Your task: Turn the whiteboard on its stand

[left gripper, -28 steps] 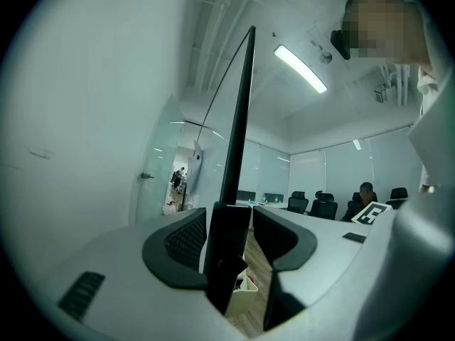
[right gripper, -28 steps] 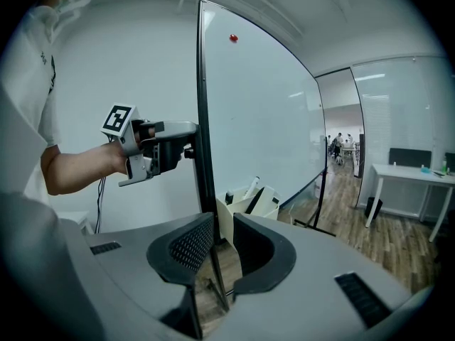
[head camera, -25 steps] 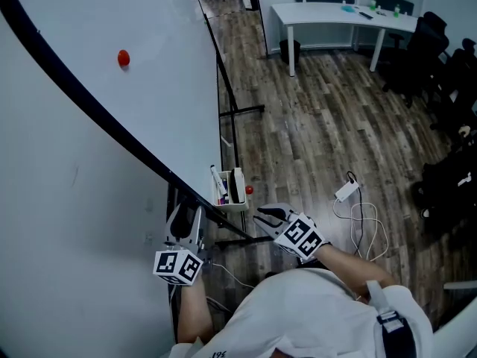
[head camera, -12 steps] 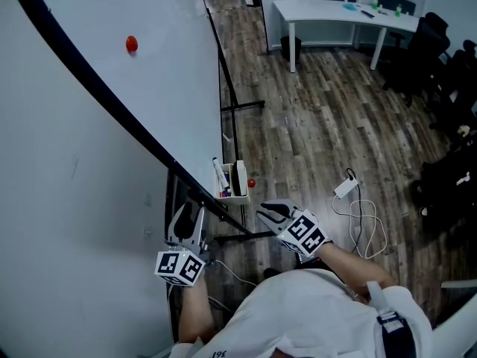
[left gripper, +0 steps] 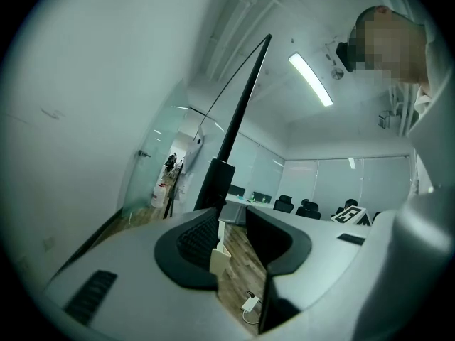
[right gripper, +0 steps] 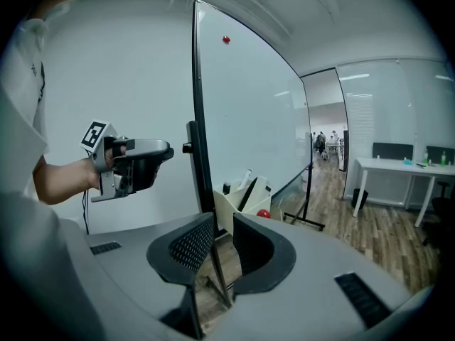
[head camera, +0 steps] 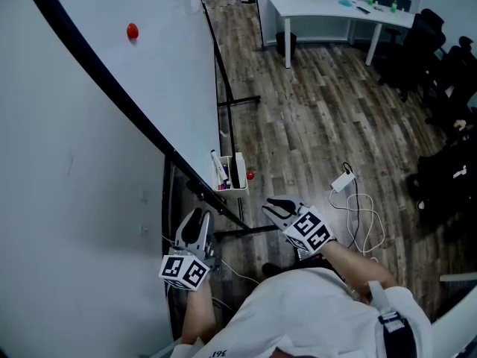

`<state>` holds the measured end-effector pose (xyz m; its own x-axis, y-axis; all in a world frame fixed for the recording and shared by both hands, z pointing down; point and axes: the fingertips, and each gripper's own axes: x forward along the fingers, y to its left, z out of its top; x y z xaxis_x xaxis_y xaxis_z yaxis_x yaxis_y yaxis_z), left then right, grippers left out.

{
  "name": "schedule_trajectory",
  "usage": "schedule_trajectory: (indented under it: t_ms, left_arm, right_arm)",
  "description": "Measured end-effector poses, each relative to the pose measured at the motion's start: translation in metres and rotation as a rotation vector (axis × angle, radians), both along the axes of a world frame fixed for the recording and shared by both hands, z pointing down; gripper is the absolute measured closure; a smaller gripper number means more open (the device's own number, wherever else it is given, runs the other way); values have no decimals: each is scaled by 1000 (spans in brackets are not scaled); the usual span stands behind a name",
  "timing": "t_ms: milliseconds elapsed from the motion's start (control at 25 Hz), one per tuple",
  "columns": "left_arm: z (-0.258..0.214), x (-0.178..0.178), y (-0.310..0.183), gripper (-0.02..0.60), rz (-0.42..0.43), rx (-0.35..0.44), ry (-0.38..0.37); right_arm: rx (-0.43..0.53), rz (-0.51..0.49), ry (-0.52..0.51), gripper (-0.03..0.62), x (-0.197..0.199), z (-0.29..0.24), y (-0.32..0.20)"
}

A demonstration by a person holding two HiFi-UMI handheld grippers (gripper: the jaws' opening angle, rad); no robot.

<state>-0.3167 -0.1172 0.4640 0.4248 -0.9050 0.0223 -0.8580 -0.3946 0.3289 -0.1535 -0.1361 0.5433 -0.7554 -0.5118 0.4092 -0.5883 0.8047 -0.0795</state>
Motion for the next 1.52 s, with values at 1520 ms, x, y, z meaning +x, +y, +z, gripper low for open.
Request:
schedule_trajectory:
  t_ms: [1520]
  left_arm:
    - [33,257,69,511,149,-191,87]
  right_arm:
    - [-63,74,-30,496,222,6,14]
